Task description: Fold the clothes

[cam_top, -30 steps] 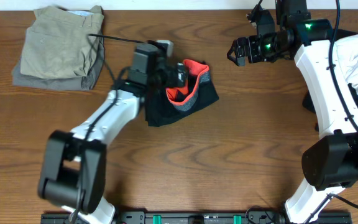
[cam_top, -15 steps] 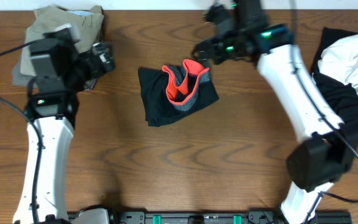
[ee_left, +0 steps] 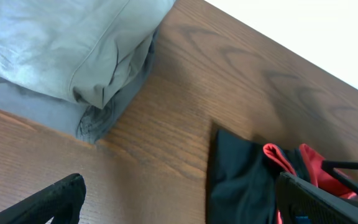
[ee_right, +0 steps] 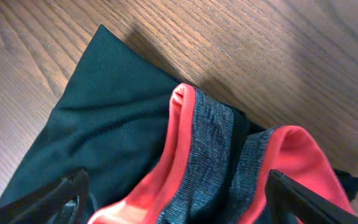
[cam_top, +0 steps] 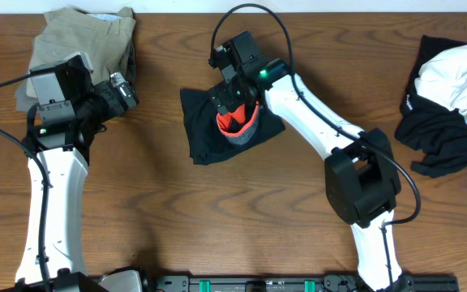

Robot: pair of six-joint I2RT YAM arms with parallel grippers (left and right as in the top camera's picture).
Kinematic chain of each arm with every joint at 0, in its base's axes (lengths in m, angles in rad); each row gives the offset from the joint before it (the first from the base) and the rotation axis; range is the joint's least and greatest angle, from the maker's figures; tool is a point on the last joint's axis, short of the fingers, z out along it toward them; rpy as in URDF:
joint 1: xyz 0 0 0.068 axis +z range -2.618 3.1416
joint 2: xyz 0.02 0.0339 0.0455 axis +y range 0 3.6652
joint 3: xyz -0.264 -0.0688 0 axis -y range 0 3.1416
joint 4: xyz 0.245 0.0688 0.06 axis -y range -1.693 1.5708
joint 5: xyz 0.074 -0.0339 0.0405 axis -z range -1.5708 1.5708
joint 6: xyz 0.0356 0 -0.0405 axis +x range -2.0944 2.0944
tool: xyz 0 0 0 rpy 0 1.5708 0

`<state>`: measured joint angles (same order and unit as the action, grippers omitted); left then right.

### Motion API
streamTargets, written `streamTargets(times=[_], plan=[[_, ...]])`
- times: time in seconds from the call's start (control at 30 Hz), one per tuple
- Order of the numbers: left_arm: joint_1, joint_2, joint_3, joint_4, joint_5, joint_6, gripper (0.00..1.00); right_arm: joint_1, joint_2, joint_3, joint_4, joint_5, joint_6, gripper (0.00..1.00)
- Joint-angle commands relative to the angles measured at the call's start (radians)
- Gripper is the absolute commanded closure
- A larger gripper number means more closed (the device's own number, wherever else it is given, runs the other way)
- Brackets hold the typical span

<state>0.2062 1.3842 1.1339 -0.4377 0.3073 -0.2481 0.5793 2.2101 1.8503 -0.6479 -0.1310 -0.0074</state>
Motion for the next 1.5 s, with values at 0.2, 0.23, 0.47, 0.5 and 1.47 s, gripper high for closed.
streamTargets(times=[0.2, 0.23, 0.47, 0.5, 1.47], plan=[[0.003, 0.002, 0.011, -0.016, -0.014, 0.026, 0.02, 0.023, 0.01, 0.003, 0.002, 0.064, 0.075, 0.27], [0.003, 0.002, 0.011, -0.022, -0.014, 0.026, 0.02, 0.023, 0.016, 0.003, 0.003, 0.064, 0.075, 0.28], [0.003, 0.002, 0.011, -0.032, -0.014, 0.026, 0.02, 0.031, 0.063, 0.003, 0.003, 0.037, 0.089, 0.35], [0.003, 0.002, 0.011, -0.032, -0.014, 0.026, 0.02, 0.031, 0.066, 0.003, 0.005, 0.032, 0.089, 0.38], [0.003, 0.002, 0.011, -0.029, -0.036, 0.038, 0.02, -0.246, -0.017, 0.031, -0.194, -0.006, 0.126, 0.93]])
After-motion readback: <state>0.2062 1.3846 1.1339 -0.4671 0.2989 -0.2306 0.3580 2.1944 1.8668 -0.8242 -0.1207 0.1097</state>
